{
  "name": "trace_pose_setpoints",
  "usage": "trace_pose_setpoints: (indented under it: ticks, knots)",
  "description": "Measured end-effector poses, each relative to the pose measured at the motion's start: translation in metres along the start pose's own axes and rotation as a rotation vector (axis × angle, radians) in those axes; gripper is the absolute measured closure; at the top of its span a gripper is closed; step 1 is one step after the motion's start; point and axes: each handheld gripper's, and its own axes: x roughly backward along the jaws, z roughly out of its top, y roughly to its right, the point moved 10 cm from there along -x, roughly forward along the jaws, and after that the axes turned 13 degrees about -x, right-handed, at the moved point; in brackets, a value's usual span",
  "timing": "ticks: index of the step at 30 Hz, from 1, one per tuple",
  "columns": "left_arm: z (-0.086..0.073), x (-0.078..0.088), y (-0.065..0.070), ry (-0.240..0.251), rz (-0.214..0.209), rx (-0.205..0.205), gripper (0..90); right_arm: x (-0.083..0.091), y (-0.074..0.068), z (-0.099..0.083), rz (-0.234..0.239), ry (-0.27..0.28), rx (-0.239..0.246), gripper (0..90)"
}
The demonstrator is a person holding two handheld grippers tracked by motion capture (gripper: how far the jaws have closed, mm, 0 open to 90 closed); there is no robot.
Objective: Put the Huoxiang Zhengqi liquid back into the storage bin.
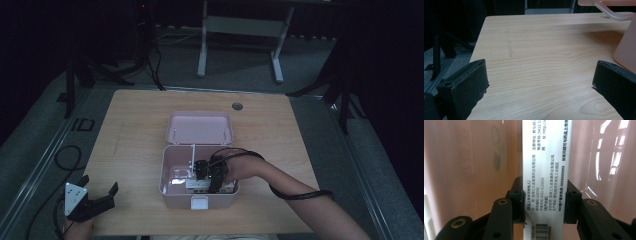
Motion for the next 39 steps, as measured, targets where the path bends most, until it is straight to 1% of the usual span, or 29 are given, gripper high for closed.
trace_pose_setpoints:
  ticks: [5, 8, 9, 10, 15, 16, 17, 18, 19, 20, 21, 22, 23, 24, 25, 26, 27, 28, 29, 30, 31, 32, 33, 34, 35, 36, 37, 38, 39]
  knots:
    - [0.000, 0.000, 0.000, -0.001, 0.001, 0.000, 0.3, 0.003, 0.000, -0.001, 0.004, 0.008, 0.006, 57.7]
    - [0.000, 0.000, 0.000, 0.000, 0.000, -0.001, 0.3, 0.017, 0.000, -0.001, -0.004, 0.026, 0.009, 52.4]
    - [0.000, 0.000, 0.000, 0.000, 0.000, -0.001, 0.3, 0.017, 0.000, -0.001, -0.004, 0.026, 0.009, 52.4]
    - [0.000, 0.000, 0.000, -0.001, 0.000, 0.001, 0.3, 0.024, 0.001, -0.002, -0.013, 0.036, 0.013, 50.7]
    - [0.000, 0.000, 0.000, -0.001, -0.001, 0.002, 0.3, 0.039, 0.006, -0.003, -0.033, 0.063, 0.009, 48.8]
    - [0.000, 0.000, 0.000, 0.000, 0.000, 0.000, 0.3, 0.047, 0.009, -0.003, -0.050, 0.096, 0.000, 46.2]
    - [0.000, 0.000, 0.000, 0.000, 0.000, 0.000, 0.3, 0.047, 0.009, -0.003, -0.050, 0.096, 0.000, 46.2]
    - [0.000, 0.000, 0.000, -0.001, -0.001, 0.002, 0.3, 0.056, 0.010, -0.004, -0.036, 0.123, -0.008, 43.2]
    - [0.000, 0.000, 0.000, -0.001, -0.001, 0.002, 0.3, 0.056, 0.010, -0.004, -0.036, 0.123, -0.008, 43.2]
    - [0.000, 0.000, 0.000, -0.001, 0.000, 0.003, 0.3, 0.065, 0.010, -0.006, -0.042, 0.147, -0.013, 42.2]
    - [0.000, 0.000, 0.000, -0.001, 0.000, 0.003, 0.3, 0.065, 0.010, -0.006, -0.042, 0.147, -0.013, 42.2]
    - [0.000, 0.000, 0.000, -0.003, 0.001, 0.001, 0.3, 0.074, 0.011, -0.008, -0.046, 0.177, -0.014, 40.5]
    - [0.000, 0.000, 0.000, -0.003, 0.001, 0.001, 0.3, 0.074, 0.011, -0.008, -0.046, 0.177, -0.014, 40.5]
    - [0.000, 0.000, 0.000, -0.002, 0.001, 0.003, 0.3, 0.082, 0.012, -0.011, -0.046, 0.206, -0.028, 38.4]
    - [0.000, 0.000, 0.000, -0.002, 0.001, 0.003, 0.3, 0.082, 0.012, -0.011, -0.046, 0.206, -0.028, 38.4]
    - [0.000, 0.000, 0.000, -0.002, 0.001, 0.004, 0.3, 0.091, 0.016, -0.013, -0.052, 0.239, -0.039, 36.4]
    - [0.000, 0.000, 0.000, -0.004, -0.001, 0.003, 0.3, 0.091, 0.016, -0.013, -0.052, 0.239, -0.039, 36.4]
    - [0.000, 0.000, 0.000, -0.005, -0.002, 0.004, 0.3, 0.099, 0.019, -0.017, -0.052, 0.275, -0.048, 33.0]
    - [0.000, 0.000, 0.000, -0.005, -0.002, 0.004, 0.3, 0.099, 0.019, -0.017, -0.052, 0.275, -0.048, 33.0]
    - [0.000, 0.000, 0.000, -0.005, -0.002, 0.004, 0.3, 0.106, 0.021, -0.022, -0.053, 0.310, -0.059, 27.6]
    - [0.000, 0.000, 0.000, -0.006, -0.003, 0.004, 0.3, 0.106, 0.021, -0.022, -0.053, 0.310, -0.059, 27.6]
    - [0.000, 0.000, 0.000, -0.006, -0.002, 0.004, 0.3, 0.112, 0.026, -0.028, -0.050, 0.334, -0.081, 22.0]
    - [0.000, 0.000, 0.000, -0.006, -0.002, 0.004, 0.3, 0.112, 0.026, -0.028, -0.050, 0.334, -0.081, 22.0]
    - [0.000, 0.000, 0.000, -0.005, -0.002, 0.006, 0.3, 0.117, 0.031, -0.034, -0.049, 0.376, -0.103, 16.5]
    - [0.000, 0.000, 0.000, -0.005, -0.002, 0.006, 0.3, 0.117, 0.031, -0.034, -0.049, 0.376, -0.103, 16.5]
    - [-0.001, 0.000, 0.000, -0.006, -0.002, 0.004, 0.3, 0.120, 0.040, -0.040, -0.076, 0.415, -0.114, 14.0]
    - [-0.001, 0.000, 0.000, -0.006, -0.002, 0.004, 0.3, 0.120, 0.040, -0.040, -0.076, 0.415, -0.114, 14.0]
    - [-0.001, 0.000, 0.000, -0.007, -0.002, 0.005, 0.3, 0.122, 0.048, -0.048, -0.097, 0.433, -0.130, 13.3]
    - [-0.001, 0.000, 0.000, -0.007, -0.002, 0.005, 0.3, 0.122, 0.048, -0.048, -0.097, 0.433, -0.130, 13.3]
